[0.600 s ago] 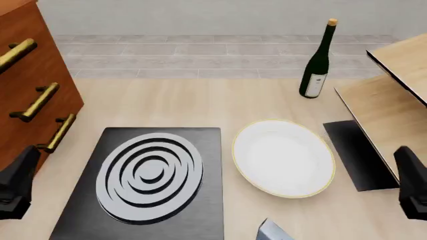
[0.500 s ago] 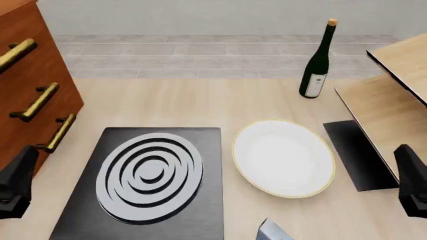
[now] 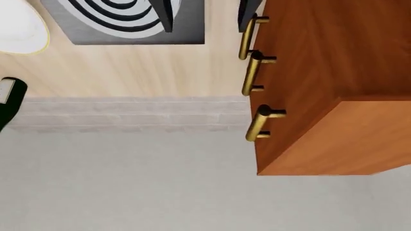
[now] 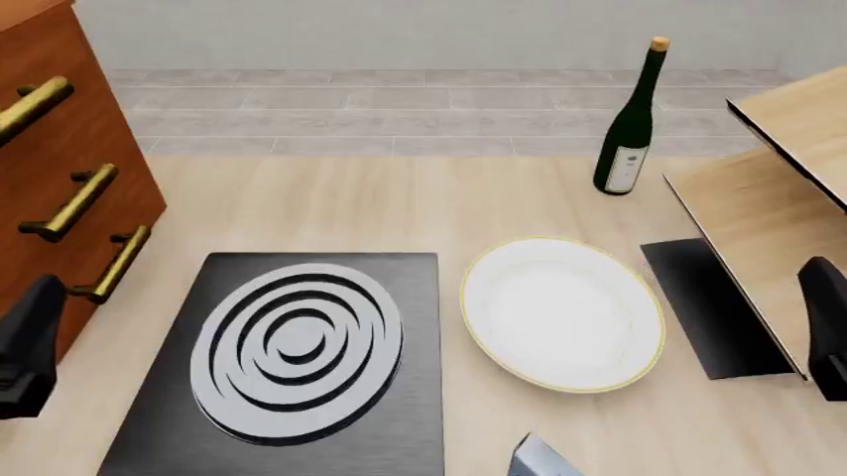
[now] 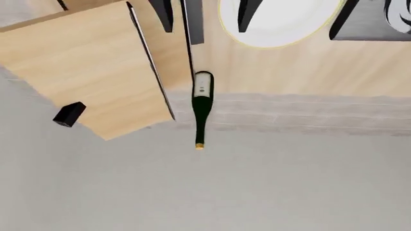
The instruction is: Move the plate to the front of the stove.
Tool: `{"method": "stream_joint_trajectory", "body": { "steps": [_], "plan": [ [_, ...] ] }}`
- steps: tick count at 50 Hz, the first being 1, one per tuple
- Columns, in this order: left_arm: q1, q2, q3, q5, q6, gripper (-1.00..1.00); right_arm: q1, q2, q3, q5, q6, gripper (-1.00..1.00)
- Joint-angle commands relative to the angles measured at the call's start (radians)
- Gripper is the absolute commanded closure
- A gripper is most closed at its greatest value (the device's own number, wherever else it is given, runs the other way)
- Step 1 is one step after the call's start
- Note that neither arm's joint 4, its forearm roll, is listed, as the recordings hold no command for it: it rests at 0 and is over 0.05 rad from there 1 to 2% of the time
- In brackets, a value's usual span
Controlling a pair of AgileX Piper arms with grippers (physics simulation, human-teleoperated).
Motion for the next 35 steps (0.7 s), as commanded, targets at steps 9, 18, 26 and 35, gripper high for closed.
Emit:
{"method": "stream_joint_trajectory", "body": {
  "steps": [9, 18, 26, 35],
  "plan": [
    [0.003, 0.006, -0.035, 0.026, -0.001, -1.0, 0.028, 0.164, -0.165, 0.013, -0.364, -1.0],
    [0.003, 0.004, -0.036, 0.032, -0.001, -1.0, 0.053, 0.171, -0.174, 0.032, -0.565, -1.0],
    [0.004, 0.005, -0.032, 0.027, 0.0, -1.0, 0.117, 0.186, -0.162, 0.063, -0.718, -1.0],
    [0.004, 0.006, 0.007, -0.011, 0.001, -1.0, 0.16, 0.233, -0.118, 0.052, -0.844, -1.0]
  ]
}}
